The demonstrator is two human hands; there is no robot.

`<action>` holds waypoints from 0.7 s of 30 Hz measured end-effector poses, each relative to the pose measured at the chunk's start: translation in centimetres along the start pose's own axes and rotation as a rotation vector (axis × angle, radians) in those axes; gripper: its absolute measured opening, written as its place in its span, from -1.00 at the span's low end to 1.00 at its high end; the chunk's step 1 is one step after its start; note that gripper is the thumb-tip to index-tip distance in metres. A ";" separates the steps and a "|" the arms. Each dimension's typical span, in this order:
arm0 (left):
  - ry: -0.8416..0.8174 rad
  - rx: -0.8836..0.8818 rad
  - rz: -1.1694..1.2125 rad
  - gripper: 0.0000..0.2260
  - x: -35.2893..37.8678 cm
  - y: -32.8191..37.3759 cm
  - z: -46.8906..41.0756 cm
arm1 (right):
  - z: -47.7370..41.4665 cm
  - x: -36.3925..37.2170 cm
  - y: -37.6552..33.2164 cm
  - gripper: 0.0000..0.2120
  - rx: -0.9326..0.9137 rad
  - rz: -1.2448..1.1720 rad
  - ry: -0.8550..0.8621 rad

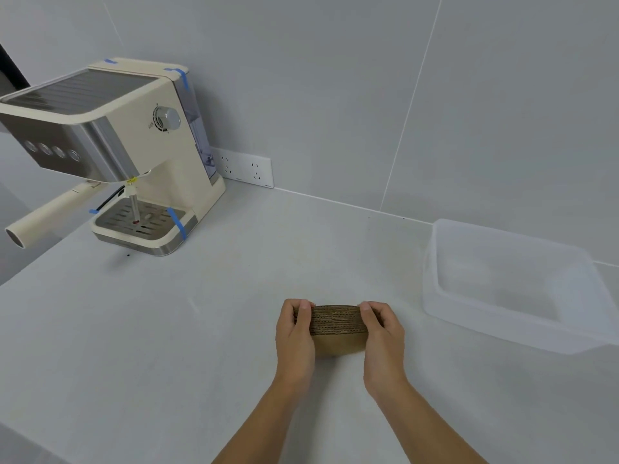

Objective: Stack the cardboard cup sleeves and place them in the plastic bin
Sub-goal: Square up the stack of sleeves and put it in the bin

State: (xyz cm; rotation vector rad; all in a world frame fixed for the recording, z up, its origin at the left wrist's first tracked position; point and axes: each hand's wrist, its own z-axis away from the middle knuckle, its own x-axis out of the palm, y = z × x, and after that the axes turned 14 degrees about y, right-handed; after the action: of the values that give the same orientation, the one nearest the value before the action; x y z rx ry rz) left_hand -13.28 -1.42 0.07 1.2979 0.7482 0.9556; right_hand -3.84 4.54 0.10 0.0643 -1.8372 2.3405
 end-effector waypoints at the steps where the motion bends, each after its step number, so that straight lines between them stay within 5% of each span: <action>1: -0.002 0.029 0.011 -0.78 0.0 0.2 -0.1 | 0.0 0.0 -0.1 -0.85 -0.008 -0.011 0.001; 11: 0.004 -0.056 -0.011 -0.88 -1.7 -1.5 -0.4 | 0.9 -1.7 1.5 -0.91 0.069 0.026 0.025; 15: 0.033 -0.072 -0.044 -0.74 -1.1 -1.2 0.4 | 1.4 -1.0 1.6 -0.71 0.035 -0.006 0.061; 21: 0.051 -0.029 0.032 -0.73 -1.3 -1.3 0.9 | 1.2 -0.9 1.2 -0.68 -0.017 -0.057 0.081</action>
State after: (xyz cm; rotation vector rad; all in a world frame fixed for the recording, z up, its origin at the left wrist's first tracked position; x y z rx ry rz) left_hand -12.82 -3.04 -1.21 1.2682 0.7517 1.0250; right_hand -3.18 2.98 -0.89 0.0194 -1.7932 2.2554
